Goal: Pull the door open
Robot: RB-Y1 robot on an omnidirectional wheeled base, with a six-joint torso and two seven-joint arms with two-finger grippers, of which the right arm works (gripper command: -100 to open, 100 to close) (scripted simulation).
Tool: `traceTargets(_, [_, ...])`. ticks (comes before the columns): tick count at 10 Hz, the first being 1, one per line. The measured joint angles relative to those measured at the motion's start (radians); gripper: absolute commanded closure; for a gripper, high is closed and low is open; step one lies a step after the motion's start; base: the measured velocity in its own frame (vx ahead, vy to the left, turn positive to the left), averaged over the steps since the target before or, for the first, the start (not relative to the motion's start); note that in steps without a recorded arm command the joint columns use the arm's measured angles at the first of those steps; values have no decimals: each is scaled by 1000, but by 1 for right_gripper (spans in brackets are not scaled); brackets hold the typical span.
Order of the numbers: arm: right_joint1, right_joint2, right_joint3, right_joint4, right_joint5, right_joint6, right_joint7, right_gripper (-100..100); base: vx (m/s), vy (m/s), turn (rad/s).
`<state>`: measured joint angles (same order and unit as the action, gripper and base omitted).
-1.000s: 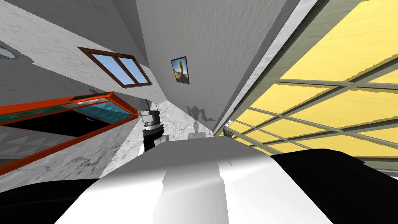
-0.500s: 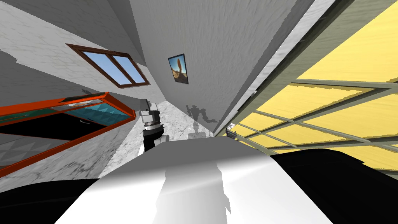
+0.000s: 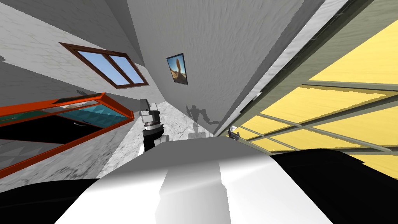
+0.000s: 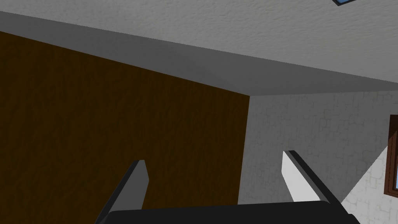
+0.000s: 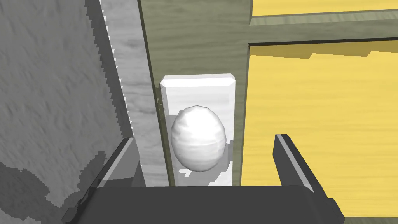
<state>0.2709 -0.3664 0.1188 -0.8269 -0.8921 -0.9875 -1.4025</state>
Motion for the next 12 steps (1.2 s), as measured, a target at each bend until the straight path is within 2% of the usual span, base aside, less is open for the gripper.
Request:
traceTargets(1, [3, -8, 1, 5, 1, -2, -13, -100, 128, 1, -16])
traceTargets(2, [-3, -20, 4, 31, 5, -10, -36, -100, 60, 0, -2])
traceTargets(3, [-4, -22, 4, 35, 6, -12, -43, 100, -9, 0, 4])
traceTargets(8, [-4, -20, 5, 31, 6, -9, -35, 100, -9, 0, 3])
traceTargets(10, [1, -26, 12, 22, 10, -10, -39, 100, -158, 7, 63])
traceTargets(12, [5, -32, 34, 10, 24, -12, -49, 100, -211, 20, 54])
